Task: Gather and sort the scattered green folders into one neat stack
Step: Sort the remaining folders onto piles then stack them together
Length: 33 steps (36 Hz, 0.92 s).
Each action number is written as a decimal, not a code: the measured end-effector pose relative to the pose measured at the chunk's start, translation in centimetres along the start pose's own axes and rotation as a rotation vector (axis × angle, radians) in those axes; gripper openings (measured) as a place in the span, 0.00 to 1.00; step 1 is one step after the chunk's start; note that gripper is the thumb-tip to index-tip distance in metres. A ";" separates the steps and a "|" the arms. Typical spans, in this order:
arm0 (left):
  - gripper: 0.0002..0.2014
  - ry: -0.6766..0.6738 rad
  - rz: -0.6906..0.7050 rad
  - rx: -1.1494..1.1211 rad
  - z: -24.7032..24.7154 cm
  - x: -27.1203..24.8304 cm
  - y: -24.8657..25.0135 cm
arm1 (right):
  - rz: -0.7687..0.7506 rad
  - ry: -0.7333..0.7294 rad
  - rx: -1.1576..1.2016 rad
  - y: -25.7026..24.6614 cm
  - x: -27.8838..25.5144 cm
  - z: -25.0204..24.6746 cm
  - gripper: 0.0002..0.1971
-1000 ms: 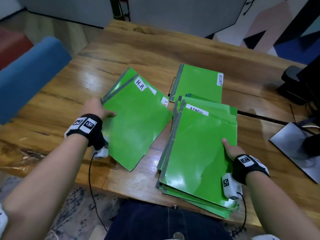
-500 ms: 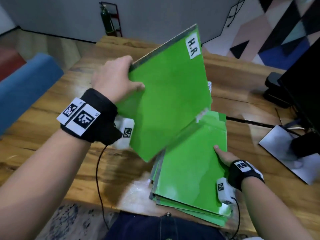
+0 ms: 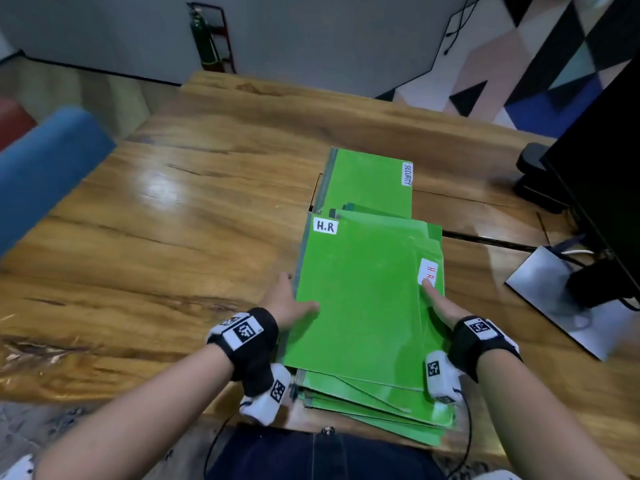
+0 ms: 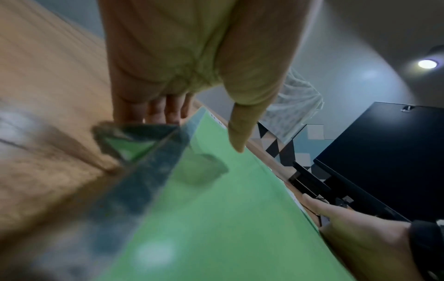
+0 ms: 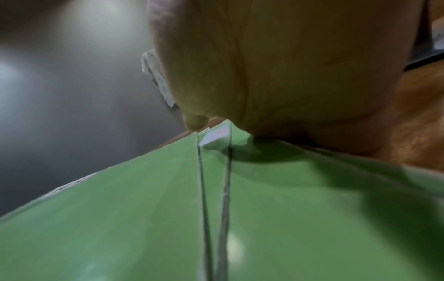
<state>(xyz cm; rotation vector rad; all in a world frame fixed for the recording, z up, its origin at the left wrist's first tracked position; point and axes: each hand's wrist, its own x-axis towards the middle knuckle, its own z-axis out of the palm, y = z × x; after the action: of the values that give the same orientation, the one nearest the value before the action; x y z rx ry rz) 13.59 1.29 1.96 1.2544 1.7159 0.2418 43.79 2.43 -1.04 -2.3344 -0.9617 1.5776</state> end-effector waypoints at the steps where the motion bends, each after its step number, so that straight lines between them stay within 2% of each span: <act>1: 0.46 0.007 0.005 -0.010 0.3 0.1 0.3 | 0.007 0.007 -0.008 0.3 0.5 -0.1 0.74; 2: 0.47 0.013 0.006 -0.004 0.6 0.3 0.6 | 0.020 0.011 -0.019 0.4 0.9 -0.1 0.74; 5: 0.47 -0.015 0.048 0.064 1.6 0.6 1.3 | 0.033 0.022 -0.093 1.0 2.5 -0.2 0.84; 7: 0.50 -0.065 0.080 0.112 2.5 0.5 1.7 | 0.047 0.023 -0.129 1.8 4.1 -0.4 0.87; 9: 0.53 -0.087 0.103 0.189 3.1 0.6 1.8 | 0.064 0.024 -0.138 1.3 3.3 -0.5 0.81; 12: 0.54 -0.117 0.102 0.251 2.9 1.2 1.6 | 0.068 0.058 -0.151 0.2 1.1 0.0 0.61; 14: 0.49 -0.155 0.117 0.267 1.9 1.2 2.0 | 0.074 0.085 -0.144 -0.4 0.4 0.1 0.55; 15: 0.43 -0.166 0.124 0.262 1.2 1.4 2.2 | 0.086 0.093 -0.135 -0.5 0.3 0.2 0.54; 17: 0.19 -0.149 0.117 0.194 -0.3 2.2 2.8 | 0.108 0.098 -0.124 -0.8 -0.1 0.2 0.52; 18: 0.11 -0.122 0.111 0.142 -1.1 2.8 3.0 | 0.102 0.094 -0.130 -1.0 -0.4 0.2 0.53; 19: 0.11 -0.087 0.090 0.087 -1.9 3.8 3.2 | 0.087 0.083 -0.130 -1.0 -0.5 0.2 0.57; 21: 0.13 -0.018 0.019 -0.034 -3.1 5.8 3.7 | 0.061 0.077 -0.125 -0.1 1.2 -0.1 0.74; 22: 0.13 0.008 -0.015 -0.095 -3.7 6.7 4.1 | 0.061 0.078 -0.131 0.6 2.3 -0.3 0.78; 24: 0.12 0.025 -0.064 -0.180 -4.4 8.6 5.0 | 0.047 0.065 -0.141 1.3 3.7 -0.7 0.73; 26: 0.12 0.030 -0.065 -0.168 -4.5 10.9 5.7 | 0.039 0.057 -0.155 0.2 1.6 -0.6 0.67; 29: 0.07 0.057 -0.032 -0.112 -4.0 13.6 7.0 | 0.035 0.037 -0.178 0.2 1.5 -0.8 0.59; 33: 0.14 0.053 0.036 -0.106 -3.6 16.3 8.8 | 0.026 0.032 -0.181 1.6 4.8 -1.7 0.66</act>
<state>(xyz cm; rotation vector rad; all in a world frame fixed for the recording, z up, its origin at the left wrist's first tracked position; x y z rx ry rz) 16.18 19.91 0.08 1.2118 1.7035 0.3855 47.07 4.37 -4.77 -2.4927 -1.1135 1.5152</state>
